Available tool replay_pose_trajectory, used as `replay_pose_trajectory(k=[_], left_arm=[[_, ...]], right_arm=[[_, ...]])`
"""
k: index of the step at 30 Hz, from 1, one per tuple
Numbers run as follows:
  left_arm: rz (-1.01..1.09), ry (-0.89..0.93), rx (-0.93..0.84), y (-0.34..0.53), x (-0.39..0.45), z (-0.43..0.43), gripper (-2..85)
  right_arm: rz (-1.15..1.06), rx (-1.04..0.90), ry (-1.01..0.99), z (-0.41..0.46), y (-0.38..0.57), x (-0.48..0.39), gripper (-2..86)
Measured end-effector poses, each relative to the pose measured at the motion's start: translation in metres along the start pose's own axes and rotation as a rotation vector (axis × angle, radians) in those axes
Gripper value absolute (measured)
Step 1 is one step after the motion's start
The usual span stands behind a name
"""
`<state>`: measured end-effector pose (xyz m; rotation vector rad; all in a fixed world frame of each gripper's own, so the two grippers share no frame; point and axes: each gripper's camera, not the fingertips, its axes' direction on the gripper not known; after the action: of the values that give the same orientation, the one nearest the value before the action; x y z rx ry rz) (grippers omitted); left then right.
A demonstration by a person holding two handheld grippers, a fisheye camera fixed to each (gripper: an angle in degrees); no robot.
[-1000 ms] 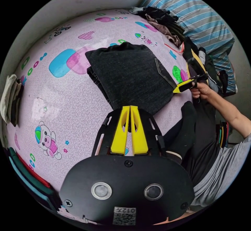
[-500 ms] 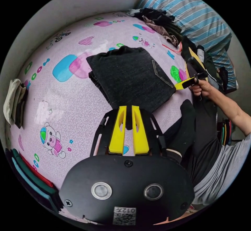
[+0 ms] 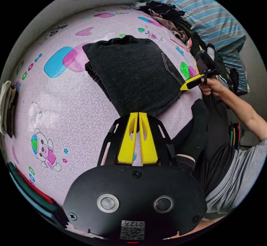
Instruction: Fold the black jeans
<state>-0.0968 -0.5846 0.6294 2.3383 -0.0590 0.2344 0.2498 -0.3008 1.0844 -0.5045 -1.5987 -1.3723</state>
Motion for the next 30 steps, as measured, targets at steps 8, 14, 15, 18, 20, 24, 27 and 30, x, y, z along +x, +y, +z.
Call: replay_pose_trajectory(k=[8, 14, 15, 18, 20, 24, 27, 30], left_arm=[[-0.331, 0.293, 0.266, 0.043, -0.100, -0.037, 11.4], [-0.391, 0.426, 0.241, 0.035, -0.146, -0.017, 14.0], [-0.388, 0.438, 0.231, 0.032, -0.153, -0.013, 14.3], [-0.391, 0.477, 0.217, 0.025, -0.169, -0.004, 14.6], [-0.391, 0.471, 0.218, 0.024, -0.178, -0.005, 14.6], [-0.357, 0.523, 0.220, 0.026, -0.198, -0.006, 14.5], [-0.332, 0.405, 0.214, 0.025, -0.200, -0.018, 14.4], [-0.305, 0.331, 0.211, 0.023, -0.196, -0.027, 14.4]], right_arm=[[0.008, 0.050, -0.126, -0.027, 0.001, 0.021, 13.0], [0.032, 0.062, -0.166, -0.048, -0.015, 0.032, 13.6], [0.034, 0.055, -0.171, -0.048, -0.016, 0.033, 13.7], [0.038, 0.051, -0.220, -0.046, -0.025, 0.039, 13.7], [0.028, 0.046, -0.246, -0.042, -0.033, 0.040, 12.9], [0.006, 0.009, -0.230, -0.041, -0.040, 0.043, 11.3], [0.001, -0.002, -0.213, -0.044, -0.039, 0.044, 11.1], [0.014, 0.025, -0.190, -0.050, -0.034, 0.044, 11.2]])
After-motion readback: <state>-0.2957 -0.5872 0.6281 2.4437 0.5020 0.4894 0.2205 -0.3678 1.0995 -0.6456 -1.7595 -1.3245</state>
